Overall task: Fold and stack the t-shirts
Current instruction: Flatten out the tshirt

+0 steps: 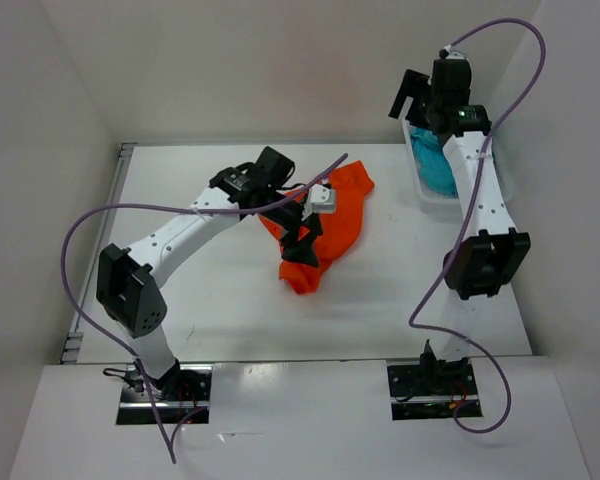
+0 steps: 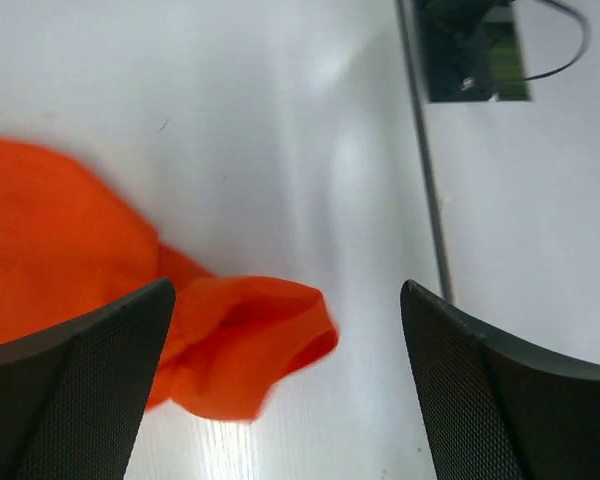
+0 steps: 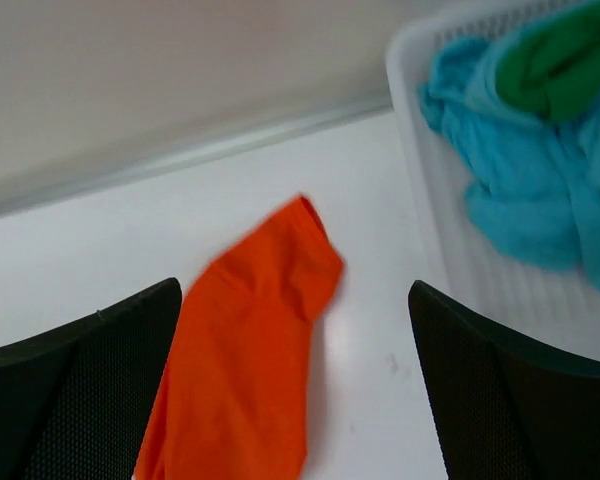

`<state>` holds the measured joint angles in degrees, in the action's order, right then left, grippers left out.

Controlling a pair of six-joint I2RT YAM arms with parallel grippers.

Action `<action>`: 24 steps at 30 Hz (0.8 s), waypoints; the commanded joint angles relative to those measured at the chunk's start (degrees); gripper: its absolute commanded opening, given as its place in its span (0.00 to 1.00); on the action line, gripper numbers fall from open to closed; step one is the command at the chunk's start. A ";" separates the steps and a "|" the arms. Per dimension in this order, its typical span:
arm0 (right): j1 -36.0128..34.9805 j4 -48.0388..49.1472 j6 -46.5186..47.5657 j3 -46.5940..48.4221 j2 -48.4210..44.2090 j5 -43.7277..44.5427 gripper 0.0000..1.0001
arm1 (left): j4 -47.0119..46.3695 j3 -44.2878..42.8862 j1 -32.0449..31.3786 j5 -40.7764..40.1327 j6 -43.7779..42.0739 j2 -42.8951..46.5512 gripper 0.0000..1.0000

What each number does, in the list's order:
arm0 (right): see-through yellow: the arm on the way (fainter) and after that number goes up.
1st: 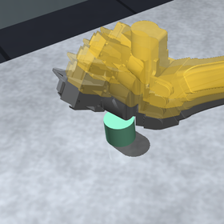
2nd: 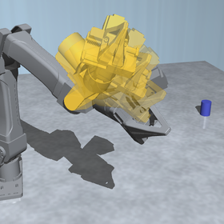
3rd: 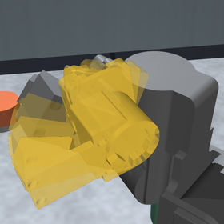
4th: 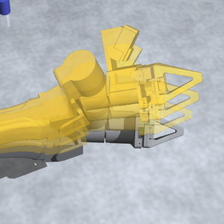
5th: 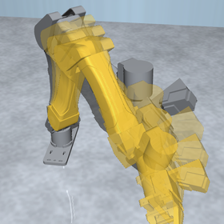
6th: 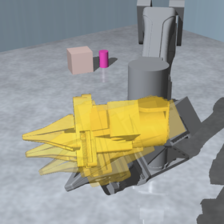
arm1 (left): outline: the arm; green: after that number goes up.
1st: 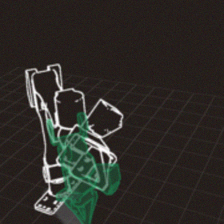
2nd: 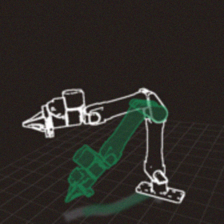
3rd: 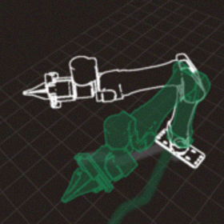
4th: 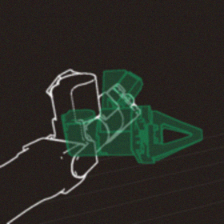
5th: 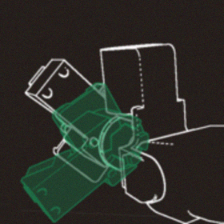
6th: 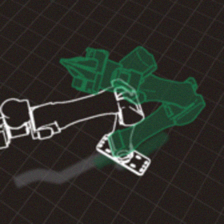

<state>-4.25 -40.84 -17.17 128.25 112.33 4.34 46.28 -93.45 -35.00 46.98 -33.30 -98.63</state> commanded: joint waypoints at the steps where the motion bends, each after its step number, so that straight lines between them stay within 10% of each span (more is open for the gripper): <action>1: -2.51 -1.61 0.83 -9.39 -14.72 1.90 0.99 | 2.85 -4.97 1.07 9.08 3.59 -2.97 1.00; 8: -22.97 -1.27 -6.28 -40.32 -27.08 5.87 0.99 | -8.20 0.17 27.22 4.38 19.63 2.29 1.00; 13: -40.03 3.05 -16.66 -48.53 -19.28 4.64 0.99 | -14.63 11.95 30.17 -10.16 21.08 2.30 1.00; 24: -43.38 9.10 -24.32 -60.12 -11.35 -5.12 0.99 | -19.48 22.52 32.98 -10.07 25.92 5.11 1.00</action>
<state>-46.83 -36.53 -38.59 70.22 101.73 3.07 29.63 -71.96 -2.59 36.42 -9.56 -96.77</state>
